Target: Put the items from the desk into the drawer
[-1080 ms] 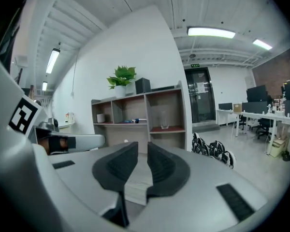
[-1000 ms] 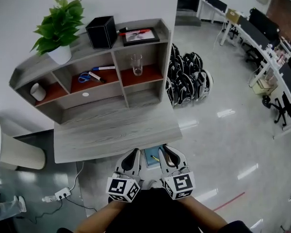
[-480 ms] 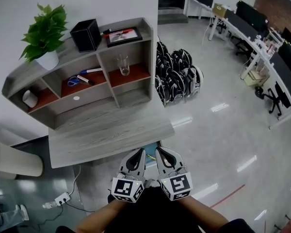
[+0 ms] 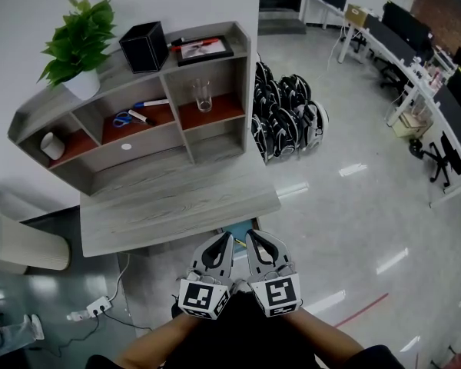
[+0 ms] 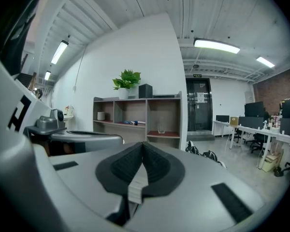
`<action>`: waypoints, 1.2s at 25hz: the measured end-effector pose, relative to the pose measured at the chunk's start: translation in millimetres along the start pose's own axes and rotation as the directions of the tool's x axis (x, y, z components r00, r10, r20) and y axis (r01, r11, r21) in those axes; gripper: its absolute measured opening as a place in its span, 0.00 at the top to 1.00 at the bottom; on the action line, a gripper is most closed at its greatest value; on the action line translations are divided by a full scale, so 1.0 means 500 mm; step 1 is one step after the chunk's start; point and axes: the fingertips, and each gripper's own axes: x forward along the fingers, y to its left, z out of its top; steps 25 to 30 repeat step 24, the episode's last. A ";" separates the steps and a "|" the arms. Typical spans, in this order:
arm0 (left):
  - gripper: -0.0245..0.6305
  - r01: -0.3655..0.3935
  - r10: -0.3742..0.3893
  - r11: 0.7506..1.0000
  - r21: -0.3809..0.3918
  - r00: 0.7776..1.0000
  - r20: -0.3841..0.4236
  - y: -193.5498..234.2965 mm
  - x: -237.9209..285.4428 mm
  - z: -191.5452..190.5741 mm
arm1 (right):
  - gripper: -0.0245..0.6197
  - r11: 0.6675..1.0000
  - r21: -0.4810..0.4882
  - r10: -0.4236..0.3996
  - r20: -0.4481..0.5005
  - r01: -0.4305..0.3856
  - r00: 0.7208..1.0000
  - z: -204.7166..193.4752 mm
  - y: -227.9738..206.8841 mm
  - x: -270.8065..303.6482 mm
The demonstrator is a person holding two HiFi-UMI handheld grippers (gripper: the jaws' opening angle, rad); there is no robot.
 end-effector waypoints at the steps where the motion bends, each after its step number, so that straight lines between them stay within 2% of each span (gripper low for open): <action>1: 0.94 -0.002 0.002 1.000 -0.001 1.000 0.000 0.000 -0.002 0.000 | 0.93 1.000 0.000 0.004 -0.001 -0.004 1.000 0.000 0.002 -0.002; 4: 0.94 -0.005 0.005 1.000 -0.006 1.000 0.002 -0.002 -0.009 -0.002 | 0.93 1.000 -0.001 -0.001 -0.003 0.000 1.000 -0.001 0.005 -0.009; 12: 0.94 -0.025 0.025 0.999 -0.032 1.000 -0.003 0.005 -0.028 -0.017 | 0.93 0.996 0.024 -0.079 -0.041 0.081 0.996 -0.027 -0.028 -0.027; 20: 0.94 -0.058 0.058 0.997 -0.046 0.998 -0.008 0.029 -0.042 -0.023 | 0.93 0.998 0.037 -0.049 -0.050 0.051 0.998 -0.047 -0.016 -0.013; 30: 0.94 -0.061 0.060 0.997 -0.047 0.998 -0.013 0.042 -0.046 -0.022 | 0.93 0.999 0.027 -0.029 -0.043 0.031 0.999 -0.044 0.002 0.004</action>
